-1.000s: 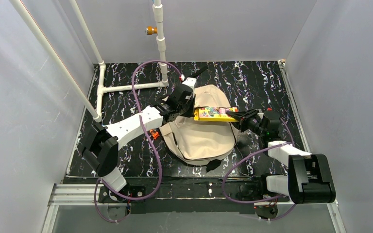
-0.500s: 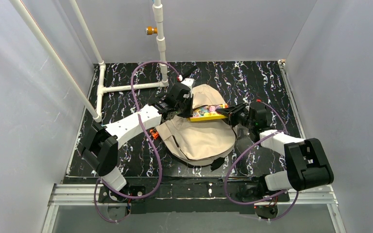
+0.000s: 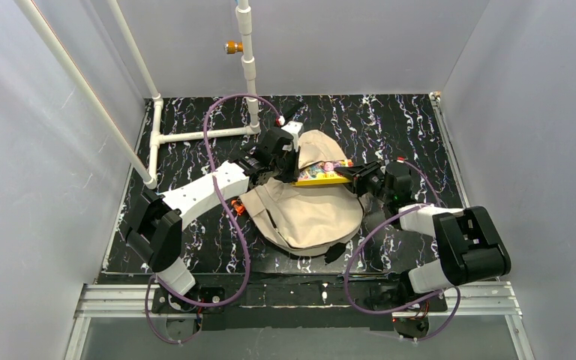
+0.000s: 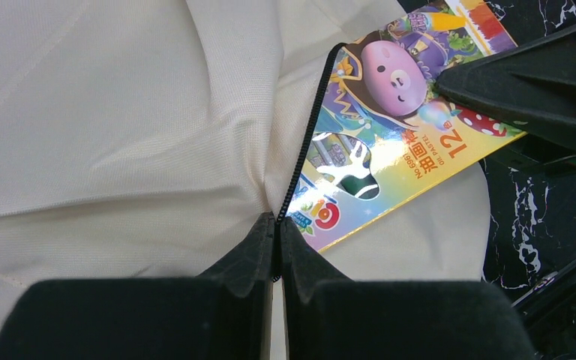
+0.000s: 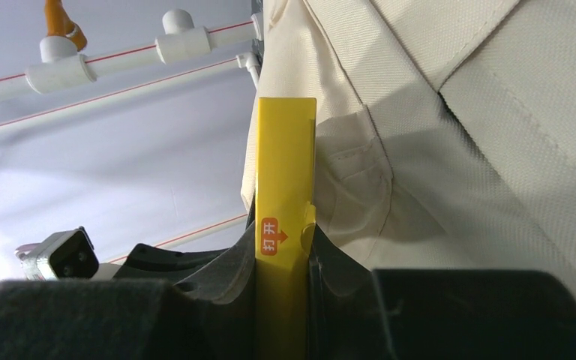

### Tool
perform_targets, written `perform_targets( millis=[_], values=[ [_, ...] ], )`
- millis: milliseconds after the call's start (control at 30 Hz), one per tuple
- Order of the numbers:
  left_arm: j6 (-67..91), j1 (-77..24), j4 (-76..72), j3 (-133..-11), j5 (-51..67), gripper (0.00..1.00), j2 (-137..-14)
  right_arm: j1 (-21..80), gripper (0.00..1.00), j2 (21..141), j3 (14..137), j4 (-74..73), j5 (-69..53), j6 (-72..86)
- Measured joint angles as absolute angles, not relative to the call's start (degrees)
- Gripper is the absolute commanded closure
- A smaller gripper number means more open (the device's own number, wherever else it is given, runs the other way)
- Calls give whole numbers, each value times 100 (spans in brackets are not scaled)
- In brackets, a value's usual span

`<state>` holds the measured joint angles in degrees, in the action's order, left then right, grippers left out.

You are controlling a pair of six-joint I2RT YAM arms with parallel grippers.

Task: Pack the student bag
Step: Place the stationery in the student bag.

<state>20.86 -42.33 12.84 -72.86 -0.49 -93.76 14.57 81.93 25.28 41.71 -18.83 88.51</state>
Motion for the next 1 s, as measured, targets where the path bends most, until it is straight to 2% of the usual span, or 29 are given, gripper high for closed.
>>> perform_targets(
  millis=[367, 633, 900, 1000],
  values=[
    [1988, -4237, 1188, -7301, 213, 100, -9376, 1164, 95, 8287, 2534, 4320, -2029, 8873],
    [1793, -4241, 1555, -7542, 311, 100, -9439, 1883, 93, 9592, 3527, 4901, -3055, 8270],
    [1774, -4274, 1721, -7596, 456, 100, -9520, 2043, 92, 9797, 3614, 5133, -3459, 8051],
    [1754, -4287, 1774, -7605, 410, 100, -9548, 2056, 89, 9913, 3712, 5046, -3555, 8009]
  ],
)
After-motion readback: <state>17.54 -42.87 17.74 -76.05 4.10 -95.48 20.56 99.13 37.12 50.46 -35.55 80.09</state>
